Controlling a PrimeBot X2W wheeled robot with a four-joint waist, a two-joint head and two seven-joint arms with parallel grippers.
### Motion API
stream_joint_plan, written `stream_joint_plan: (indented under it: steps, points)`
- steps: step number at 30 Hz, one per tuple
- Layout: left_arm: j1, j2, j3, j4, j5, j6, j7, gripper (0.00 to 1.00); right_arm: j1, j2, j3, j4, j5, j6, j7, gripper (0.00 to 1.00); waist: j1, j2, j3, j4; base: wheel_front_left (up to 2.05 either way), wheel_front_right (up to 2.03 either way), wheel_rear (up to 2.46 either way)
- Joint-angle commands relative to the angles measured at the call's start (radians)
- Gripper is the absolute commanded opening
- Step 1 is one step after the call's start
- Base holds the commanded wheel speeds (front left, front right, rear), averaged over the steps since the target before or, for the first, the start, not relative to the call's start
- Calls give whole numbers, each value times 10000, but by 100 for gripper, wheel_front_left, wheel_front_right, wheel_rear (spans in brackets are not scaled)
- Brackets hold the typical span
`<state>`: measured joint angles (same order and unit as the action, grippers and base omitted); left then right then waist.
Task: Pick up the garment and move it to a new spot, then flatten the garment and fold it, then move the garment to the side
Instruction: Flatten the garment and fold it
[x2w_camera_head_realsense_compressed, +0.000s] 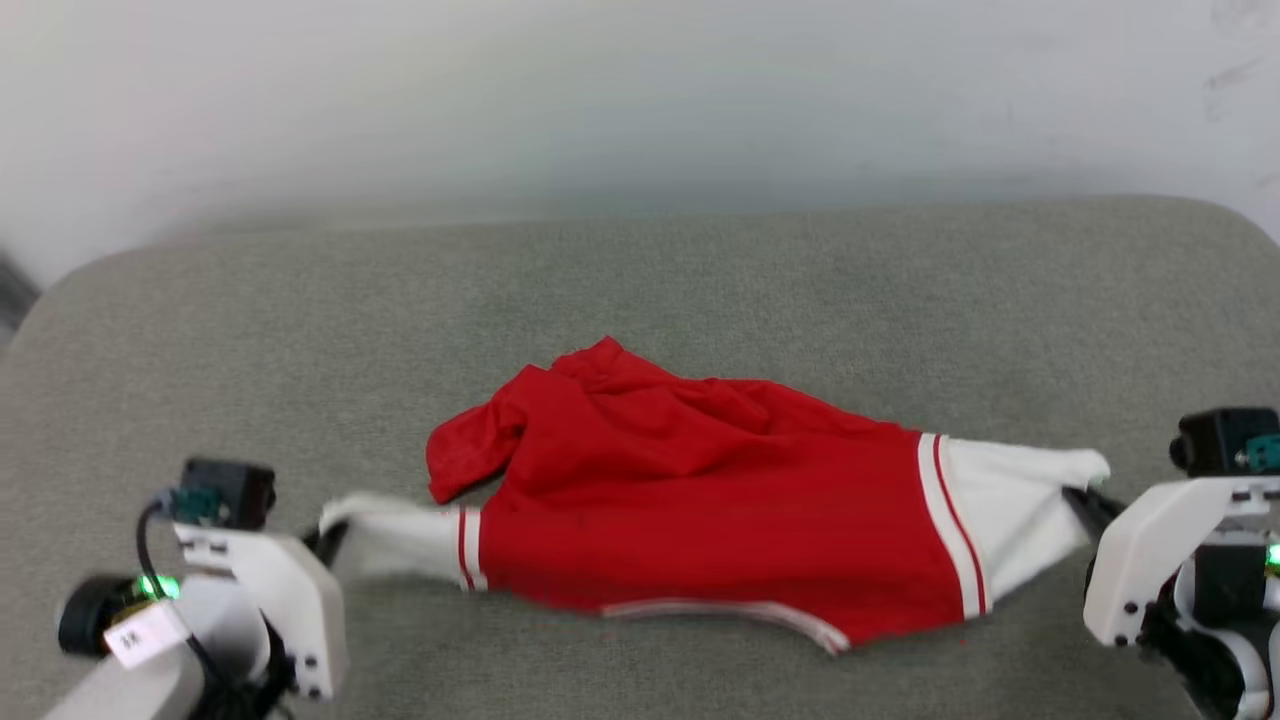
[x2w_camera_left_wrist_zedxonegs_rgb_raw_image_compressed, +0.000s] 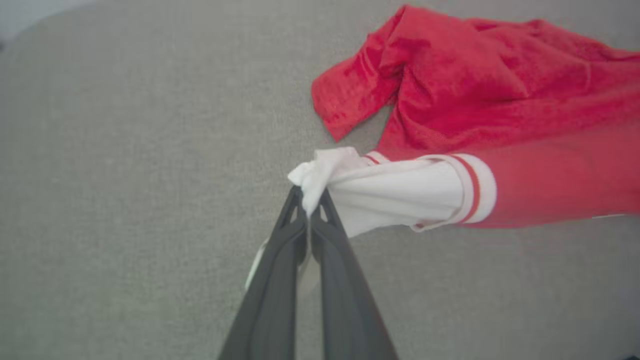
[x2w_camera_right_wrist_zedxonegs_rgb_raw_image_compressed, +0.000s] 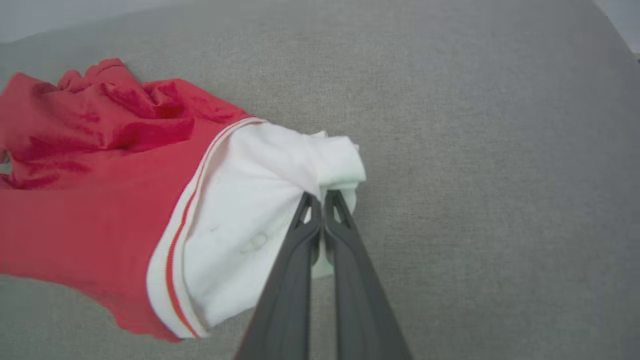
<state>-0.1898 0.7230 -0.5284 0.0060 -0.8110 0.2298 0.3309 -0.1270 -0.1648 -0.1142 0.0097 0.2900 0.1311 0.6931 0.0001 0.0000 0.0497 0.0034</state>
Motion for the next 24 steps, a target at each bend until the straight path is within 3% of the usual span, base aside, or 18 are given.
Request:
stream_joint_plan:
  steps: [1,4,13,17,24]
  points:
    - [-519,6,198,-227,263,199,-244,0,-368,-12,-77,33,-97,-7,-295,0,-1,0,-202,131,0,0,0]
    - [-1411,-119,513,-336,667,372,-721,0,-1088,94,-107,257,-212,-7,-863,0,-1,0,-310,183,0,0,0]
    - [-4356,-1174,1172,1025,863,83,-1937,0,-3919,282,-249,1453,-778,-7,-2736,0,-1,0,-57,249,0,0,0]
    - [-5940,-1607,1355,2133,852,-335,-2416,0,-5594,165,-253,2143,-1103,-7,-3379,0,-1,0,547,300,0,0,0]
    - [-8962,-1829,1488,4276,1228,-1240,-3205,0,-8847,47,-119,3398,-1705,-9,-4172,0,-1,0,1892,201,0,0,0]
